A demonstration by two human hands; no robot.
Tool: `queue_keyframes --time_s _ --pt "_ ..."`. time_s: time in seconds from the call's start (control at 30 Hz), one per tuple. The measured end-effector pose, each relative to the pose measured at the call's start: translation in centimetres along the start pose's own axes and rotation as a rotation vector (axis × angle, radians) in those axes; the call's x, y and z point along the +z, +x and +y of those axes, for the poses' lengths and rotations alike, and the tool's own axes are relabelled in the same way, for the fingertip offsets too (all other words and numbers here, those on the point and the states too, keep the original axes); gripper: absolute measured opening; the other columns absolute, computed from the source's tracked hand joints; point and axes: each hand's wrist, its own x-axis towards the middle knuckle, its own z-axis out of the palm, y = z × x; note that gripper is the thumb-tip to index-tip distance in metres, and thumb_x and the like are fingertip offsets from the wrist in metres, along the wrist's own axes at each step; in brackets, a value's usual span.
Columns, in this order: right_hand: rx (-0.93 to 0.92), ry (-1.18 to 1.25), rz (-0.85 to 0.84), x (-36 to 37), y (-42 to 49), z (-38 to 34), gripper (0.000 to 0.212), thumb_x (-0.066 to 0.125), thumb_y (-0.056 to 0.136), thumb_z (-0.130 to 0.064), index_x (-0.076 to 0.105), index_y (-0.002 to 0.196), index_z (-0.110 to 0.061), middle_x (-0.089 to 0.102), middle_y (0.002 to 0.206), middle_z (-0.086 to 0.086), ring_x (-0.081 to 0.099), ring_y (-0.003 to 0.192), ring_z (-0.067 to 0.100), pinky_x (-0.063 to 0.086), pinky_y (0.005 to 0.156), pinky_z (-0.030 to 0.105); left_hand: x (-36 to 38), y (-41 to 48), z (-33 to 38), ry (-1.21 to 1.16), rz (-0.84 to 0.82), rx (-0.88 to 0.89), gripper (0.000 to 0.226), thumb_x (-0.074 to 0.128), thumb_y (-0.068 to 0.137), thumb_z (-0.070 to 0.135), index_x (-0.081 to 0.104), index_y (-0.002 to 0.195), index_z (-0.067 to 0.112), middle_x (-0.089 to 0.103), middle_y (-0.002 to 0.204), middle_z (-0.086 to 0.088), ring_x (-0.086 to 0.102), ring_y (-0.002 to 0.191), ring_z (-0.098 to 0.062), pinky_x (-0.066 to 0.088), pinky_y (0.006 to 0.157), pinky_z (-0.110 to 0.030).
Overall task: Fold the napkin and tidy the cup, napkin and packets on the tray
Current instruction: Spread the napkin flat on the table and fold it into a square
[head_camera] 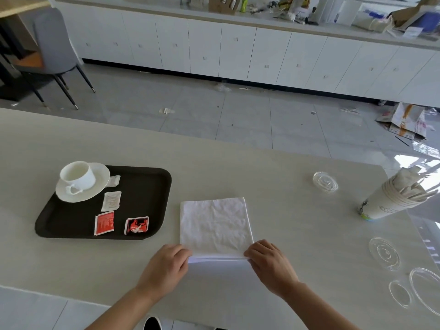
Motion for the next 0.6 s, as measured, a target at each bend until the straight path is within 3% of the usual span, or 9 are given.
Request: queue_keyframes --time_s 0.13,0.2,0.23,0.3,0.4,0.5,0.6 --pt "0.050 0.055 -0.016 -0.6 -0.4 0.0 0.008 0.067 0.087 -0.014 0.070 0.089 -0.020 0.069 0.085 -0.009 0.064 0.081 0.019 0.052 0.070 0.031 -0.1 -0.9 -0.2 -0.127 0.019 -0.034 0.027 0.046 0.093 0.039 0.066 0.100 0.024 0.064 0.088 0.012 0.061 0.072 -0.014 0.050 0.060 -0.026" --pt "0.094 0.108 -0.042 -0.8 -0.5 0.1 0.010 0.062 0.090 -0.015 0.069 0.092 -0.021 0.068 0.087 -0.008 0.062 0.080 0.019 0.049 0.070 0.029 0.1 -1.3 -0.7 -0.181 -0.081 -0.074 0.051 0.052 0.085 0.063 0.060 0.123 0.030 0.060 0.115 0.019 0.058 0.097 -0.005 0.049 0.082 -0.024" --pt "0.116 0.138 -0.051 -0.9 -0.5 0.2 0.010 0.060 0.091 -0.016 0.068 0.093 -0.021 0.067 0.089 -0.009 0.061 0.080 0.018 0.047 0.069 0.028 0.2 -1.4 -1.1 -0.188 -0.154 -0.080 0.070 0.056 0.077 0.072 0.051 0.135 0.033 0.050 0.131 0.021 0.049 0.113 -0.002 0.041 0.097 -0.024" --pt "0.137 0.185 -0.059 -1.4 -0.3 0.5 0.009 0.059 0.092 -0.018 0.066 0.094 -0.023 0.065 0.091 -0.011 0.060 0.080 0.015 0.044 0.067 0.025 0.5 -1.3 -1.5 -0.184 -0.260 -0.087 0.083 0.067 0.068 0.067 0.043 0.141 0.036 0.037 0.143 0.020 0.033 0.131 -0.001 0.025 0.109 -0.025" --pt "0.174 0.256 -0.048 -2.1 0.4 0.9 0.008 0.060 0.092 -0.020 0.064 0.095 -0.028 0.065 0.088 -0.016 0.057 0.076 0.004 0.048 0.065 0.025 0.8 -0.4 -1.7 -0.197 -0.157 -0.093 0.050 0.080 0.072 0.030 0.067 0.120 0.027 0.061 0.130 0.010 0.053 0.124 -0.009 0.035 0.103 -0.027" --pt "0.251 0.335 -0.050 -2.6 1.7 1.3 0.009 0.061 0.093 -0.023 0.060 0.095 -0.032 0.065 0.082 -0.016 0.056 0.072 0.002 0.045 0.065 0.018 0.4 0.2 -1.4 -0.309 -0.116 -0.277 0.032 0.071 0.085 0.025 0.069 0.115 0.035 0.067 0.116 0.019 0.060 0.107 0.000 0.047 0.090 -0.021" --pt "0.327 0.376 -0.050 -2.6 3.4 1.5 0.006 0.064 0.093 -0.027 0.063 0.095 -0.033 0.066 0.077 -0.012 0.057 0.071 0.006 0.041 0.061 0.013 0.1 0.3 -0.6 -0.546 -0.077 -0.447 0.033 0.070 0.086 0.020 0.064 0.098 0.050 0.069 0.098 0.030 0.063 0.095 0.009 0.049 0.079 -0.013"
